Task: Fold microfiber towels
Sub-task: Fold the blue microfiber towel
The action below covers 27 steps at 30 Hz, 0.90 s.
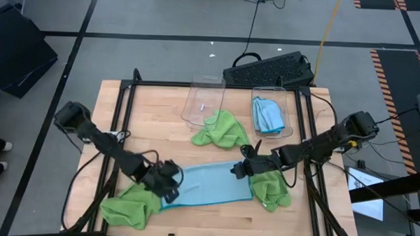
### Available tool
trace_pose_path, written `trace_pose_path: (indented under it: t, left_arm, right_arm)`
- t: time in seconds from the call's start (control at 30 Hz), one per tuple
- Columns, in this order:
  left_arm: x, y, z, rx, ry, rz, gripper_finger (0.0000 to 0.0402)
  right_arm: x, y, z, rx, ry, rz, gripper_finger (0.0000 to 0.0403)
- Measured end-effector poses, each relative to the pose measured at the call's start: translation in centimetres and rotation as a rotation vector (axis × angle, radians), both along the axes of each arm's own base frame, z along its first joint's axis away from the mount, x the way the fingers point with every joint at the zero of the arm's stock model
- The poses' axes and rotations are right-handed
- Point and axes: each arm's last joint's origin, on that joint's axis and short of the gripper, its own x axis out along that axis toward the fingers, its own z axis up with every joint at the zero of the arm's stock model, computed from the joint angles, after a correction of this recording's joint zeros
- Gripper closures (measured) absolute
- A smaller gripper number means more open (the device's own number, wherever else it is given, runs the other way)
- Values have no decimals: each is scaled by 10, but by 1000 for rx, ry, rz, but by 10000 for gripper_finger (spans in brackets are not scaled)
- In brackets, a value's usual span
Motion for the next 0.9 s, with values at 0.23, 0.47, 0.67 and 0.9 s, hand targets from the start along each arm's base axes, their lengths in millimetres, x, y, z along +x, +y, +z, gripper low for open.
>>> trace_pose_path:
  t: [0.23,0.47,0.67,0.9]
  left_arm:
    - [-8,44,-4,-86,332,20,236]
    - [1,81,-9,-116,394,-4,155]
    - [3,107,-10,-208,421,-66,138]
    - [-11,122,-29,-307,459,-189,156]
  right_arm:
    - [4,-11,0,-12,5,23,376]
    - [7,-27,-1,-17,13,72,376]
    - [10,-38,-1,-9,15,110,376]
    - [11,-49,-1,-6,13,140,376]
